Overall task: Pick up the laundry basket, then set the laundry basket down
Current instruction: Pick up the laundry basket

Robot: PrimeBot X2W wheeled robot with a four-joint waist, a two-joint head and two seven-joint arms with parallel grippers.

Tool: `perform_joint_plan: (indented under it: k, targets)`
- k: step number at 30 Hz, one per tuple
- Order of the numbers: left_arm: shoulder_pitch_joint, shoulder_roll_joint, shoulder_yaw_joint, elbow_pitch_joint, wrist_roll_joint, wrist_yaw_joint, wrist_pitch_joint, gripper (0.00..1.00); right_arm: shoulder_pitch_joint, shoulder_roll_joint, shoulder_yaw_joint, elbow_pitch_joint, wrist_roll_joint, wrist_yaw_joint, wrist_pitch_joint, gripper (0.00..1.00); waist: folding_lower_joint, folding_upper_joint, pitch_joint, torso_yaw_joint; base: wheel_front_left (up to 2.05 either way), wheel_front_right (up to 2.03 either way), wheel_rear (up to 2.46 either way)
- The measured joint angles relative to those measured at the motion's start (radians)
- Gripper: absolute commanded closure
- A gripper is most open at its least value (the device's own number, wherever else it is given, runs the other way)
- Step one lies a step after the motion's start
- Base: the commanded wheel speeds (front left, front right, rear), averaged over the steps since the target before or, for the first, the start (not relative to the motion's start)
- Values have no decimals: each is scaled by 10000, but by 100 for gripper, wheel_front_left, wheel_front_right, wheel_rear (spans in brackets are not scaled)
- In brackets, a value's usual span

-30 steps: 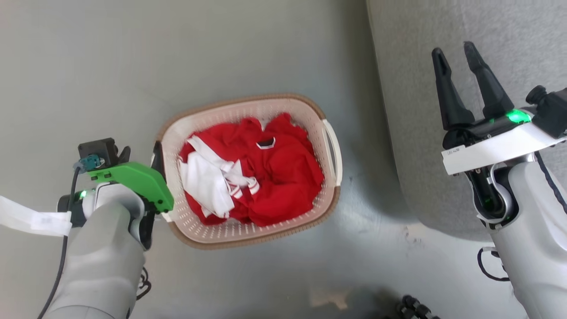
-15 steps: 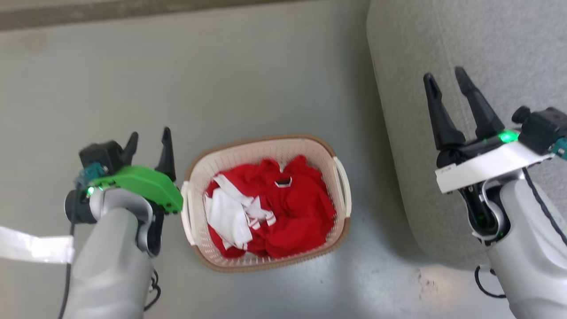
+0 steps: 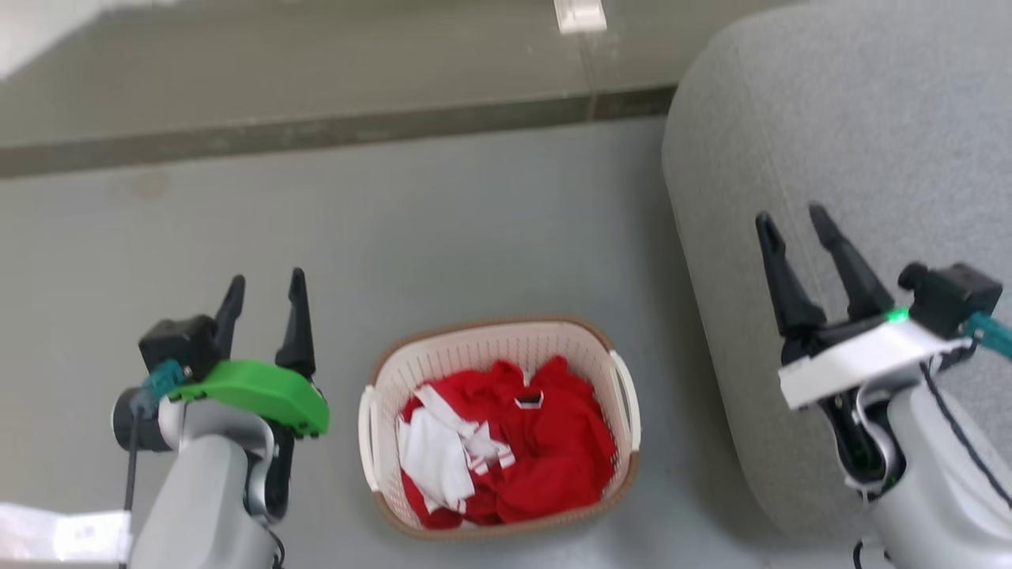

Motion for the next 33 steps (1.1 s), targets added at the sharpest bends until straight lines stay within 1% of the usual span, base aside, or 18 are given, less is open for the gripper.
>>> perform_joint_plan:
  k: [1,10,14,26,33]
  targets:
    - [0,0,0,0,0,0,0,0,0,0,0,0,0,0,0,0,0,0,0,0,0,0,0]
    - [1485,-6,184,-1030,163,4,0,0,734,186,-205,125,-194,0,0,0,0,0,-1125,148,0,0,0]
    - [1934,-6,190,-1536,533,4,0,0,908,247,-445,67,-422,0,0,0,0,0,-1474,165,0,0,0]
    - [2592,-6,199,-2303,683,4,0,0,1090,370,-600,-69,-541,0,0,0,0,0,-1555,117,0,0,0]
    - [2713,-4,161,-2575,719,4,0,0,1097,405,-621,-117,-612,0,0,0,0,0,-1523,124,0,0,0]
